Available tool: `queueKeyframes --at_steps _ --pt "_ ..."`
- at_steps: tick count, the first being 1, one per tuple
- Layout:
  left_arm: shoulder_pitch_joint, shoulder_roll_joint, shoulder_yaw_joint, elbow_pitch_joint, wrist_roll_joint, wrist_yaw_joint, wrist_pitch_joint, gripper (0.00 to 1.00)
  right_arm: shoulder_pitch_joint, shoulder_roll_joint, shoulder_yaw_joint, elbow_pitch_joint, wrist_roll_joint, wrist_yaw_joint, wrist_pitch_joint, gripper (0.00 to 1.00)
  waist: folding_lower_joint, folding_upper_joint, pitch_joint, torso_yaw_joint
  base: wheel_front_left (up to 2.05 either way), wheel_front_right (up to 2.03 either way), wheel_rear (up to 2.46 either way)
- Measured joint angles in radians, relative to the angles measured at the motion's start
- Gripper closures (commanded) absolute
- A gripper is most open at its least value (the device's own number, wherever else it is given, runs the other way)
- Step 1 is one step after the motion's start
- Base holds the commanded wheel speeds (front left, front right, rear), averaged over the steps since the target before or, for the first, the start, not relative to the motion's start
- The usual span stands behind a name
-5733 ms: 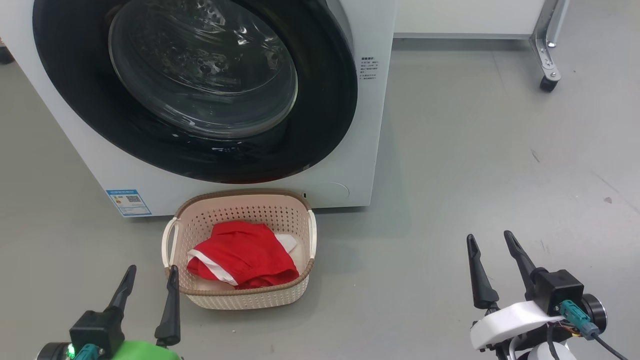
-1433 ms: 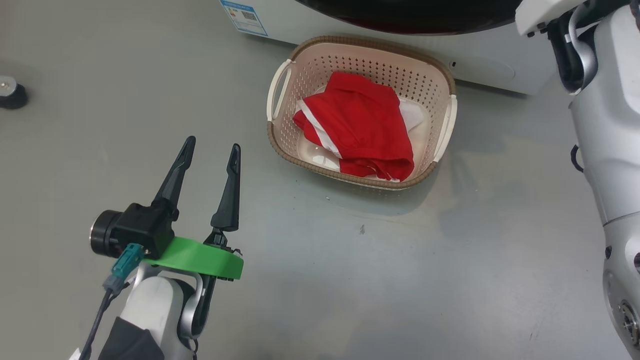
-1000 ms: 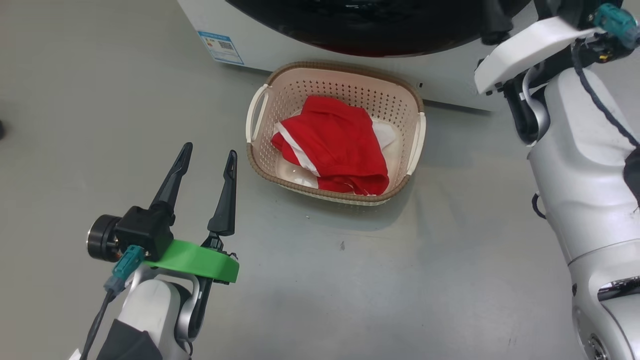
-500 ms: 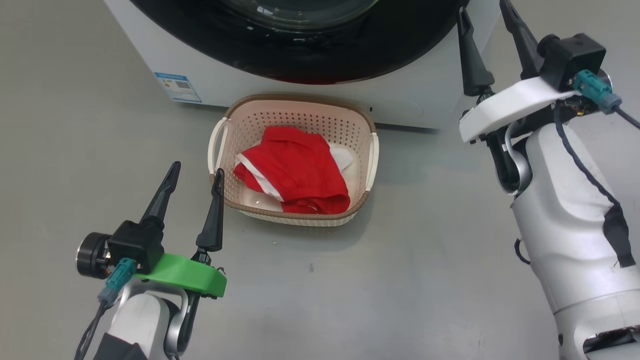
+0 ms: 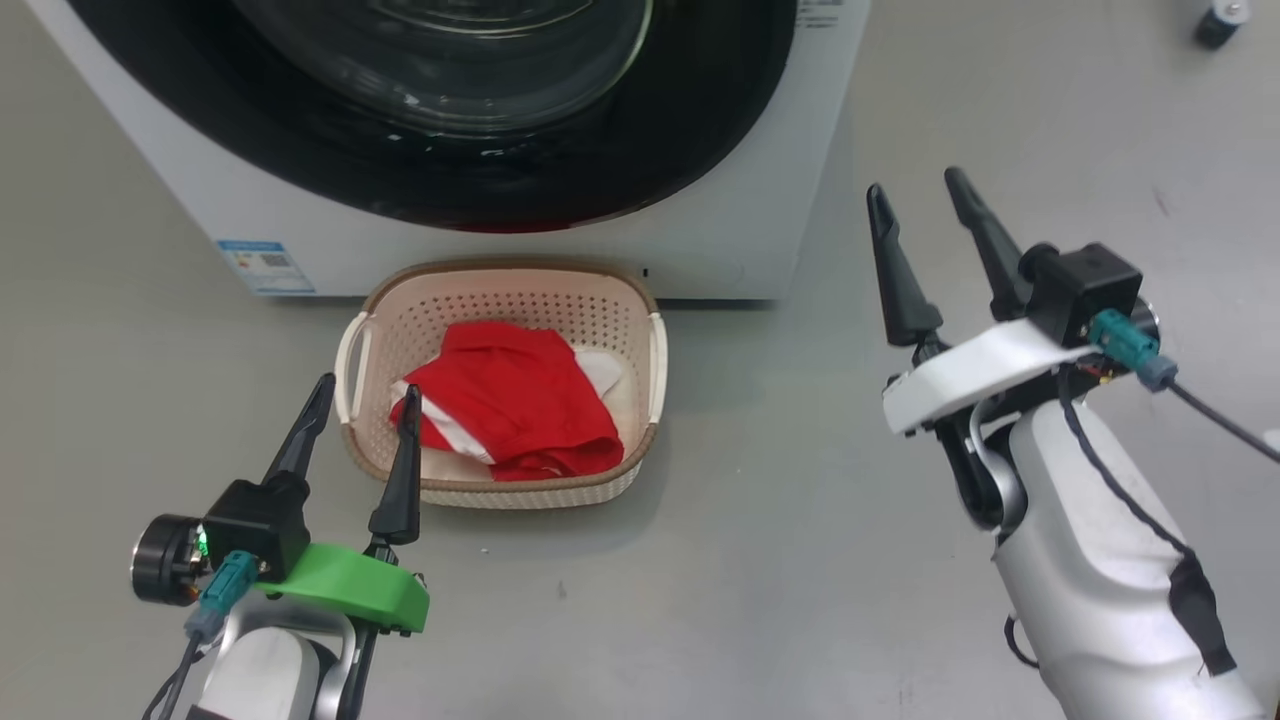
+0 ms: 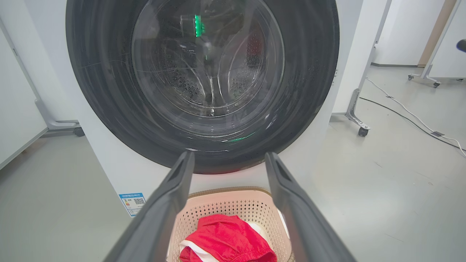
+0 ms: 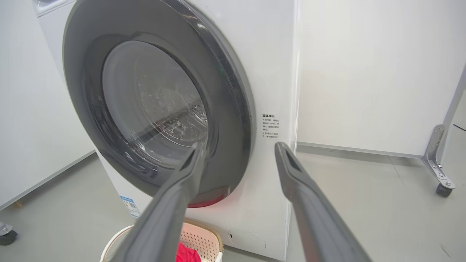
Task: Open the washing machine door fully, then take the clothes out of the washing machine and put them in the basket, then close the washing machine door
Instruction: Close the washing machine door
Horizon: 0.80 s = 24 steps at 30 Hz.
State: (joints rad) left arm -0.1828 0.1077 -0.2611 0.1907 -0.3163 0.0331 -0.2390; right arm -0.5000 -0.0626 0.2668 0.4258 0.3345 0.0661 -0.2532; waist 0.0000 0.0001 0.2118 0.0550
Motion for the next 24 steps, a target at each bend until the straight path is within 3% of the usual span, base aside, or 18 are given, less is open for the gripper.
queueKeyframes --at_steps 10,24 --pt "0.039 0.001 0.026 -0.005 -0.002 0.024 0.000 0.00 0.151 0.002 -0.002 -0.089 0.008 -0.060 0.000 0.00 0.0000 0.0000 -0.044 -0.069 0.00 0.00 0.00" --pt "0.130 -0.002 0.040 -0.005 -0.016 0.043 0.002 0.00 0.357 0.007 -0.041 -0.157 -0.007 -0.105 0.000 0.00 0.0000 0.0000 -0.133 -0.108 0.00 0.00 0.00"
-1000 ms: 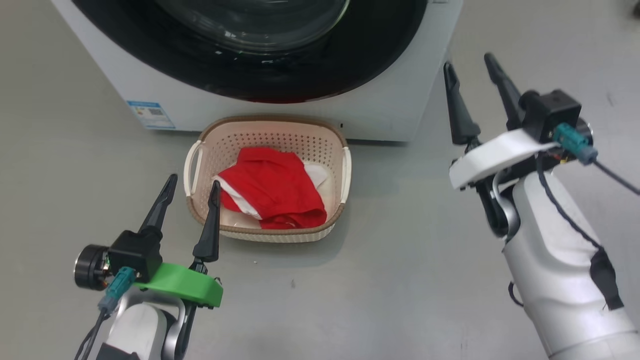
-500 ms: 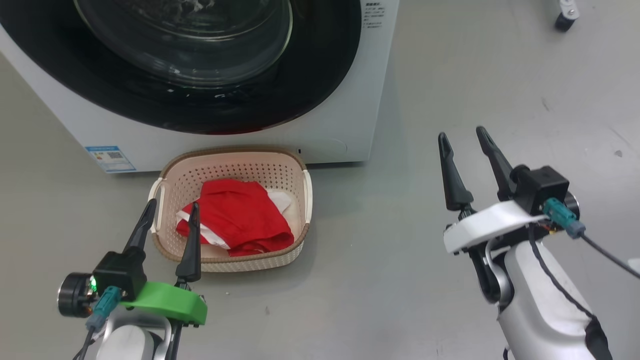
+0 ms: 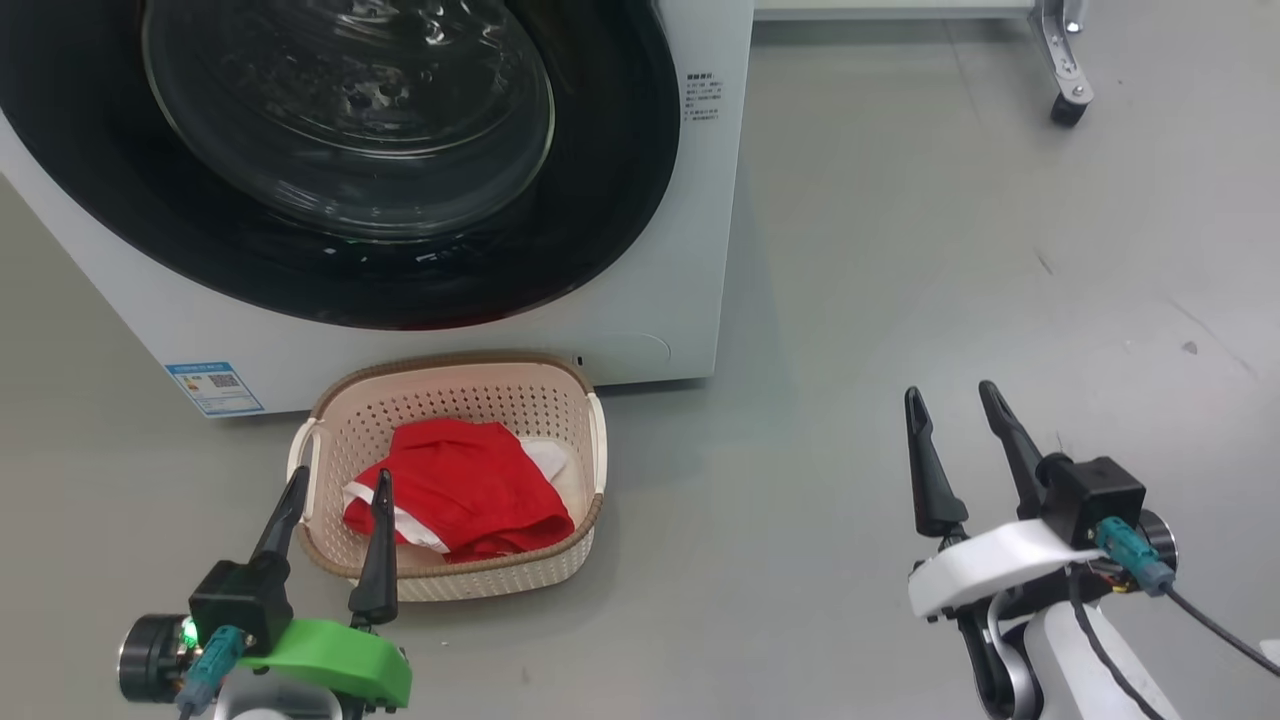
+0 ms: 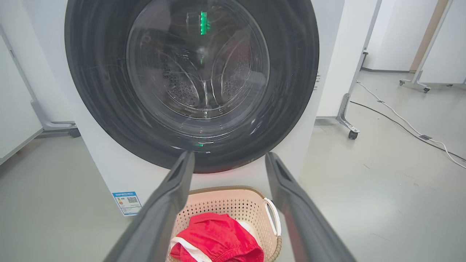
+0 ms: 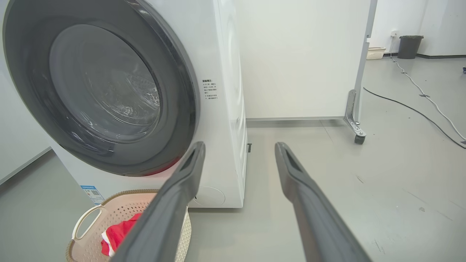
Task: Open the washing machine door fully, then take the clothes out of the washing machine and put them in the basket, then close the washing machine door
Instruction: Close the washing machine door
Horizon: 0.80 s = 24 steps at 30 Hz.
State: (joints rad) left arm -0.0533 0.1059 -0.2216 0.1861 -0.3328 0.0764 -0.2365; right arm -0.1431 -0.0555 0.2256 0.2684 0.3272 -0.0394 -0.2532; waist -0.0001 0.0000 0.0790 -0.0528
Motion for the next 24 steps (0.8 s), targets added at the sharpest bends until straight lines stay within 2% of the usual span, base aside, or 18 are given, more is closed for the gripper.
queueKeyframes --at_steps 24 --pt "0.073 0.000 0.018 -0.054 -0.002 0.020 0.029 0.00 0.124 0.007 0.002 -0.089 -0.025 -0.008 0.000 0.00 0.0000 0.0000 -0.048 0.022 0.00 0.00 0.00"
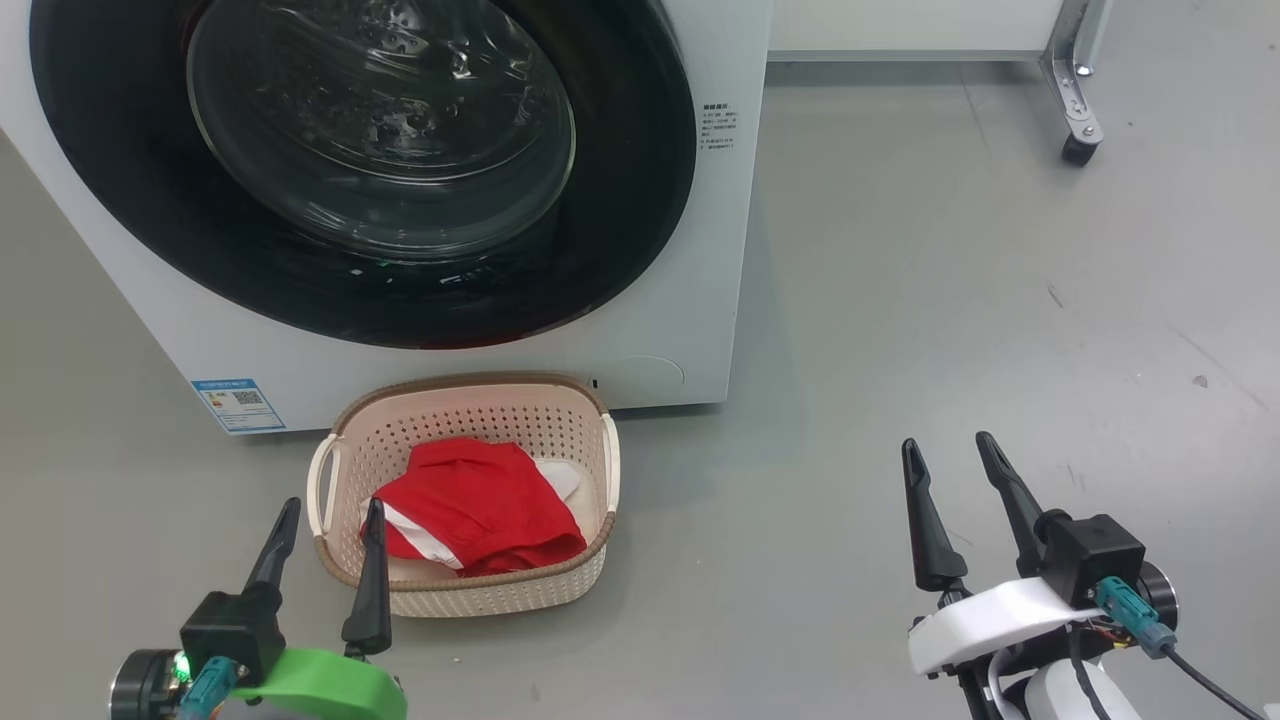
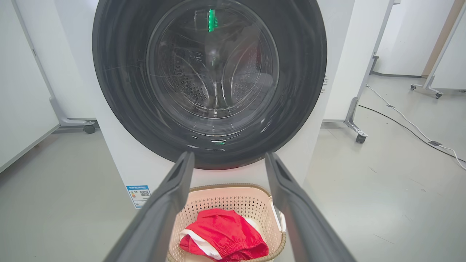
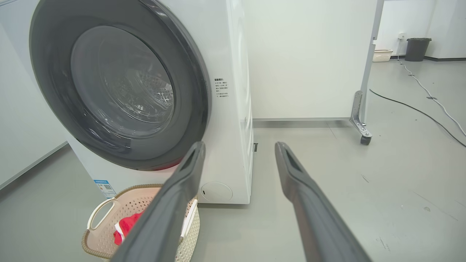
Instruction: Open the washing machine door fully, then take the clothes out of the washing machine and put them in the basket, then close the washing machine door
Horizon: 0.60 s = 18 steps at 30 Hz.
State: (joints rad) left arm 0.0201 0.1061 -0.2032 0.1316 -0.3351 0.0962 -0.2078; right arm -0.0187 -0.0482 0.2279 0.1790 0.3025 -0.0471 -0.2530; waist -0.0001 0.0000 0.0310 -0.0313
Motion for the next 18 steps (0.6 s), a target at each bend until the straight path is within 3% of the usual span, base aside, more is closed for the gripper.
queueKeyframes --at_steps 18 --pt "0.013 0.000 -0.001 -0.036 0.011 0.004 0.016 0.00 0.031 0.000 -0.008 -0.031 -0.009 -0.008 0.000 0.00 0.0000 0.0000 0.004 -0.003 0.00 0.00 0.00"
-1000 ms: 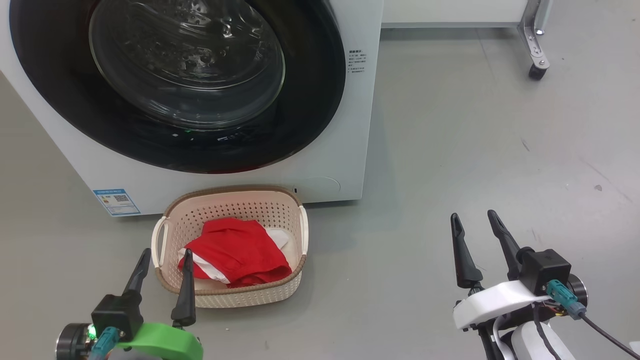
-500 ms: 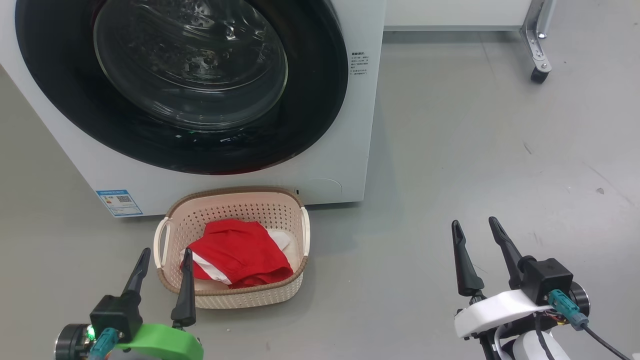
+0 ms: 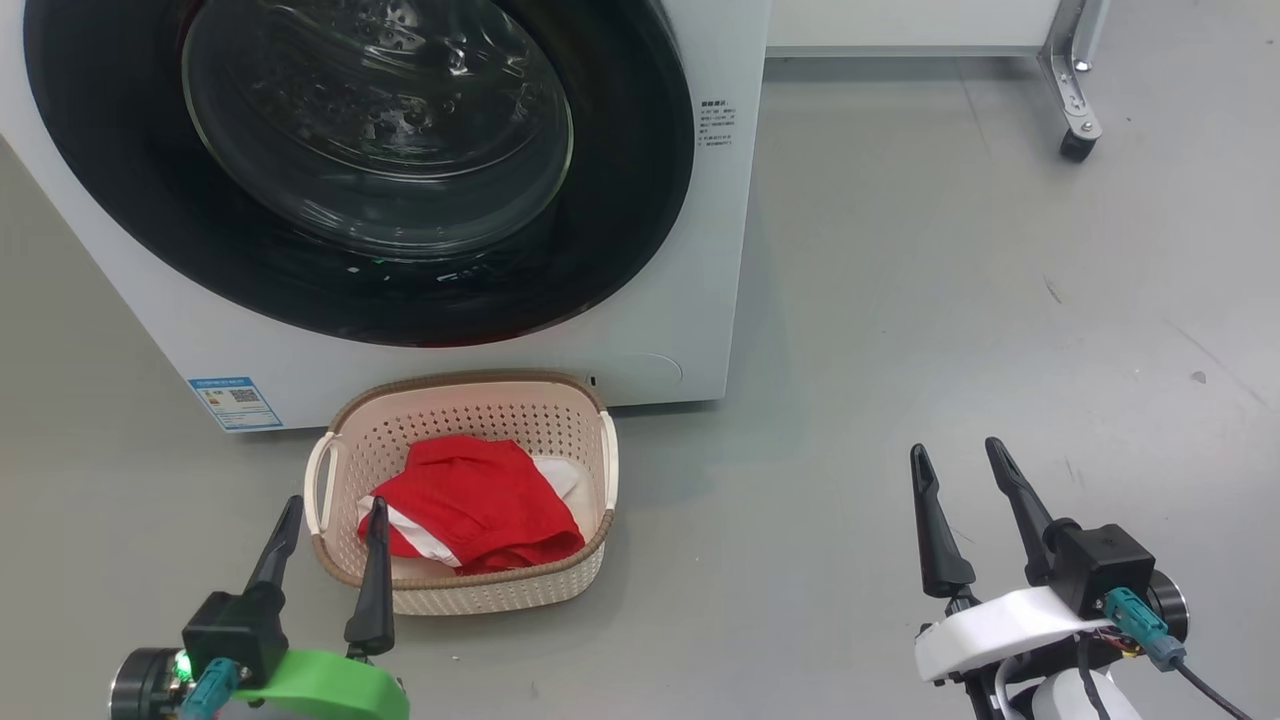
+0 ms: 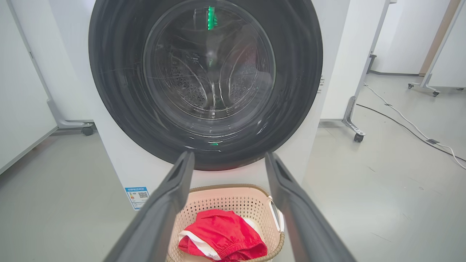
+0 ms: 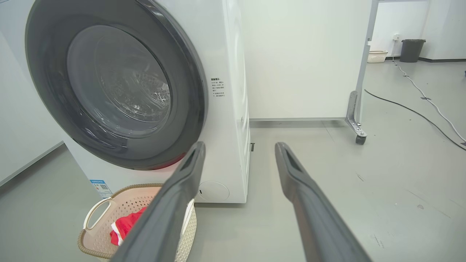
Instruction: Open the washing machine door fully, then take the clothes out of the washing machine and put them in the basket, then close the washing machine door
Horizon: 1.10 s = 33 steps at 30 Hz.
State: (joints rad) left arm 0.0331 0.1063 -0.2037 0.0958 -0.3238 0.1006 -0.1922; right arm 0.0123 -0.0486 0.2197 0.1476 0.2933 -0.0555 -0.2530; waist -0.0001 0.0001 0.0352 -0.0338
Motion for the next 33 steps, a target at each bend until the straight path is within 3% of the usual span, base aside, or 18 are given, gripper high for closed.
queueKeyframes --at_steps 2,3,15,33 --pt "0.002 0.000 -0.001 -0.004 0.000 0.000 0.005 0.00 0.001 0.000 -0.004 -0.004 -0.002 0.000 0.000 0.00 0.0000 0.0000 0.001 -0.001 0.00 0.00 0.00" --pt "0.004 -0.002 -0.003 0.004 0.000 0.000 0.007 1.00 0.002 0.000 -0.005 0.003 -0.003 0.000 0.001 1.00 0.0000 0.0000 0.002 -0.001 0.00 0.00 0.00" --pt "0.030 -0.025 -0.017 0.077 -0.044 -0.007 0.007 1.00 0.059 0.010 0.002 0.062 0.040 0.005 0.001 1.00 0.0000 0.0000 0.000 0.000 0.00 0.00 0.00" --pt "0.029 -0.030 0.028 0.078 -0.284 -0.045 0.052 1.00 0.059 0.010 -0.043 0.046 0.293 0.028 0.046 1.00 0.0000 0.0000 -0.005 0.007 0.00 0.00 0.00"
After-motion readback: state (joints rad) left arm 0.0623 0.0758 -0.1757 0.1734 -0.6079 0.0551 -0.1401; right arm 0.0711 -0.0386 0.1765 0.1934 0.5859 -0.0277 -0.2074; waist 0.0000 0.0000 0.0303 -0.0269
